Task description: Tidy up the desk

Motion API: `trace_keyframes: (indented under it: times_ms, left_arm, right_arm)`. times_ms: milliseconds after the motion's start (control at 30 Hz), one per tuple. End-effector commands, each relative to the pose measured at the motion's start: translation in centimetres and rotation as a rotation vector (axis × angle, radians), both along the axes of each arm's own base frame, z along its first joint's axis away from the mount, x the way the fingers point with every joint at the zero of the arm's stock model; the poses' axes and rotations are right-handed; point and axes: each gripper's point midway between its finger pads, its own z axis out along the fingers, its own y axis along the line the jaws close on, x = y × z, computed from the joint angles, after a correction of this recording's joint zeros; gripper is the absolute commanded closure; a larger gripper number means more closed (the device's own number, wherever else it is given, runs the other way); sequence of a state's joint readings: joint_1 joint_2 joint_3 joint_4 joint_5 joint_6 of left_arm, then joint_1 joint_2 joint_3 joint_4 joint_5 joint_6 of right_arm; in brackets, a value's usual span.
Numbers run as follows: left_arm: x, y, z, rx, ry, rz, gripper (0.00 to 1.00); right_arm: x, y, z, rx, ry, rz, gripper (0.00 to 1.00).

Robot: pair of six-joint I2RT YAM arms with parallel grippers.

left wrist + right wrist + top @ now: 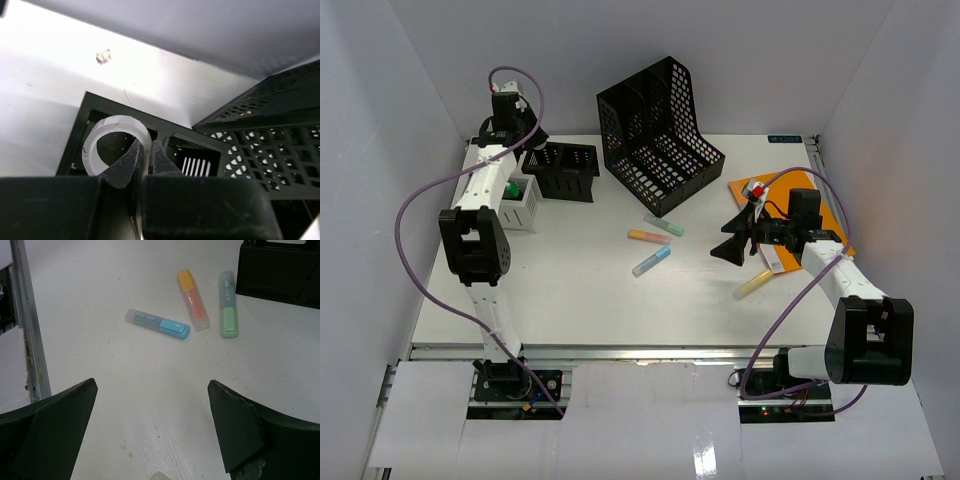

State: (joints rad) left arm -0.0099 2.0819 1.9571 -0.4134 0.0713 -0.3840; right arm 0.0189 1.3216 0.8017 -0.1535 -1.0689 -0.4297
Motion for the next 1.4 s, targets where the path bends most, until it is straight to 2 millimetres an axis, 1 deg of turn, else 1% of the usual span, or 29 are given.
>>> trace_keyframes:
  times_ms: [0,133,200,300,367,433,500,533,633,700,767,800,867,933,967,1000,1100,1167,1200,1267,1333,1367]
  left_arm:
    - [0.0,-0.9,1.6,-0.049,-0.012,-0.02,1.0]
    - [0.0,-1.2,0.0,-0.062,0.022,-0.029,0.99]
    - [-0.2,-1.3,-0.4,-0.064,0.031,-0.031,0.98]
    - [-0.6,-1.3,-0.7,-0.066,0.042,-0.031,0.69]
    - [-1.0,-1.5,-0.5,-0.071,0.04,-0.039,0.54]
    - [-1.3,-1.5,0.3,-0.07,0.028,-0.045,0.43]
    - [-1.5,-1.5,0.5,-0.064,0.026,-0.046,0.36]
    - [-1.7,-1.4,0.7,-0.059,0.024,-0.048,0.36]
    - [-2.4,-1.7,2.0,-0.069,0.004,-0.058,0.36]
    - [-3.1,-2.2,3.3,-0.091,-0.022,-0.08,0.38]
    - [-4.2,-3.4,4.6,-0.124,-0.045,-0.121,0.42]
    - [-5.0,-4.2,5.1,-0.149,-0.058,-0.152,0.45]
    - [-7.7,-7.0,5.9,-0.22,-0.076,-0.257,0.54]
    - [-11.0,-10.1,7.8,-0.266,-0.122,-0.379,0.58]
    - [-12.7,-11.5,7.0,-0.281,-0.108,-0.438,0.58]
    - [-14.5,-12.9,5.6,-0.295,-0.076,-0.494,0.57]
    - [-19.6,-17.9,3.4,-0.303,-0.024,-0.696,0.45]
    - [-23.5,-20.7,1.3,-0.287,0.016,-0.823,0.36]
    - [-24.4,-21.3,0.6,-0.269,0.021,-0.858,0.31]
    - [-26.4,-22.6,-2.1,-0.231,0.072,-0.9,0.24]
    - [-28.2,-23.8,-4.9,-0.175,0.119,-0.954,0.21]
    - [-28.7,-24.4,-6.1,-0.138,0.135,-0.976,0.2]
  right_arm:
    - [0.2,-0.1,0.4,0.001,-0.043,0.004,0.02]
    - [0.2,-0.2,0.4,-0.001,-0.042,0.003,0.02]
    - [0.2,-0.2,0.3,-0.002,-0.041,0.002,0.02]
    - [0.3,-0.2,0.4,-0.001,-0.044,0.003,0.02]
    - [0.3,-0.2,0.4,-0.001,-0.043,0.003,0.02]
    - [0.2,-0.2,0.3,-0.001,-0.041,0.003,0.02]
    - [0.2,-0.2,0.4,-0.001,-0.043,0.003,0.02]
    - [0.2,-0.2,0.4,-0.001,-0.043,0.003,0.02]
    - [0.2,-0.1,0.5,0.001,-0.046,0.005,0.02]
    - [0.1,-0.1,0.5,0.001,-0.046,0.006,0.02]
    - [0.5,-1.0,0.5,0.001,-0.046,-0.024,0.02]
    - [0.5,-1.0,0.5,0.001,-0.046,-0.024,0.02]
    - [0.5,-1.1,0.6,0.001,-0.049,-0.026,0.02]
    - [0.6,-1.2,0.6,0.001,-0.05,-0.028,0.02]
    - [0.6,-1.2,0.6,0.0,-0.052,-0.029,0.02]
    - [0.6,-1.2,0.6,-0.001,-0.054,-0.03,0.02]
    - [0.6,-1.3,0.6,-0.002,-0.055,-0.031,0.02]
    - [0.6,-1.3,0.6,-0.004,-0.057,-0.033,0.02]
    - [0.6,-1.4,0.6,-0.005,-0.059,-0.033,0.02]
    - [0.6,-1.4,0.6,-0.006,-0.061,-0.035,0.02]
    - [0.7,-1.5,0.5,-0.008,-0.061,-0.038,0.02]
    - [0.7,-1.6,0.5,-0.009,-0.06,-0.04,0.02]
